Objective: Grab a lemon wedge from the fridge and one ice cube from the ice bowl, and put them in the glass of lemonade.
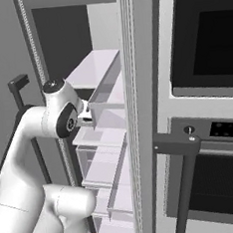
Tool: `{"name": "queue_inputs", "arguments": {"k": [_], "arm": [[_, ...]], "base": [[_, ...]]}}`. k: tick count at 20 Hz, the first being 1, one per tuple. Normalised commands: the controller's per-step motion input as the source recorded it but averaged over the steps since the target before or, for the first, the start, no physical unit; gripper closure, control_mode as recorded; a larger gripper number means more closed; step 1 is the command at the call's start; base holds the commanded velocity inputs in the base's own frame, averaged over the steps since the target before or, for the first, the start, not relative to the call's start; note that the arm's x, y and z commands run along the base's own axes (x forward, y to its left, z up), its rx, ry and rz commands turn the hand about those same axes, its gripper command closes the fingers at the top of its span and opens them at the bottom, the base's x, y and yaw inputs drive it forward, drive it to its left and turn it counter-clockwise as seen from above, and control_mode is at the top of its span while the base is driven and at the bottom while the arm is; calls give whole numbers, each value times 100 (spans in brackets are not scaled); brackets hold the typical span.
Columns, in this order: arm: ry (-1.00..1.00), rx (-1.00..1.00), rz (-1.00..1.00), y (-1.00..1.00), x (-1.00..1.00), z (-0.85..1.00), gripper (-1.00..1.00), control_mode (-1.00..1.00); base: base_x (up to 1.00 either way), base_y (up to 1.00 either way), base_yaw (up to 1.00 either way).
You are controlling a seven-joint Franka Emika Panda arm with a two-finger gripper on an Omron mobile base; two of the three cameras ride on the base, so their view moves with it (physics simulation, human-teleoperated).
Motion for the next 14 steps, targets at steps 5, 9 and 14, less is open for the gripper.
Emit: {"name": "queue_inputs", "arguments": {"k": [5, 9, 14], "arm": [[0, 5, 8, -50, 81, -27, -100, -100], [0, 2, 15, -28, 56, -41, -100, -100], [-2, 0, 18, -2, 25, -49, -100, -100]], "base": [[0, 0, 0], [0, 0, 0], [0, 0, 0]]}}
